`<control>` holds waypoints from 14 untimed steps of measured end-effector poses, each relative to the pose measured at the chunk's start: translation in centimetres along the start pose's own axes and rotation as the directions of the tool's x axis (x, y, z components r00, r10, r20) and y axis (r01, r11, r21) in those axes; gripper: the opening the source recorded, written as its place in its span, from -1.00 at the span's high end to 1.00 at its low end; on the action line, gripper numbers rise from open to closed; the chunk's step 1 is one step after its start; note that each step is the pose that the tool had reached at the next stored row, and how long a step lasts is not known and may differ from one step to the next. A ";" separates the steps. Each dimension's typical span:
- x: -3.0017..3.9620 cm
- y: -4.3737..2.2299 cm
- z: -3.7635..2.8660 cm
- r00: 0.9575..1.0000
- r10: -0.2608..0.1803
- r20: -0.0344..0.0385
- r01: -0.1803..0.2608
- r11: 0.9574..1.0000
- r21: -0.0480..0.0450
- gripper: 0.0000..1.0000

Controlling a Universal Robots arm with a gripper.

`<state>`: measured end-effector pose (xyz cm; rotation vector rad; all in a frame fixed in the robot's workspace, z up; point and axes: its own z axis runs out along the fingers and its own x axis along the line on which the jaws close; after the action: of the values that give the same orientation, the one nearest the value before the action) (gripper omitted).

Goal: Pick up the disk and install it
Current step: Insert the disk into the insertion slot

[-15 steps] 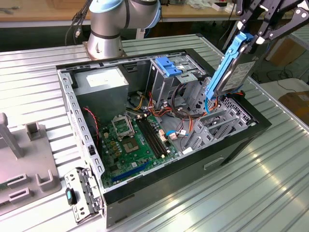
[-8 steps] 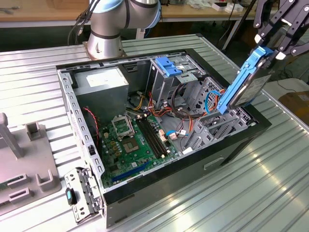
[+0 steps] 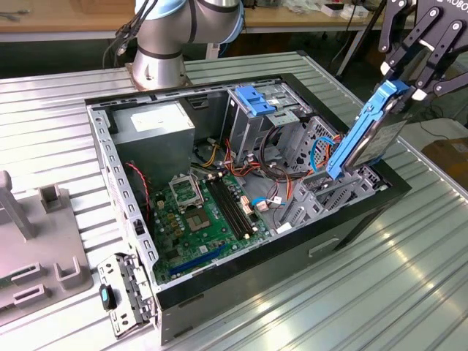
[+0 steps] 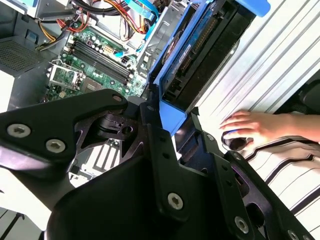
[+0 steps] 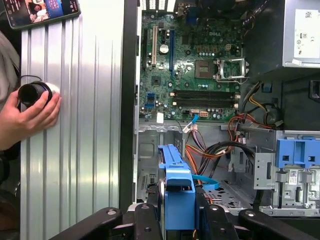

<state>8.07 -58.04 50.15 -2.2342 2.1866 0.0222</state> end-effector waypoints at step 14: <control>-0.41 0.00 0.53 1.000 0.000 0.000 0.000 1.000 0.000 0.27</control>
<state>8.06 -57.62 49.63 -2.2340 2.1866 0.0222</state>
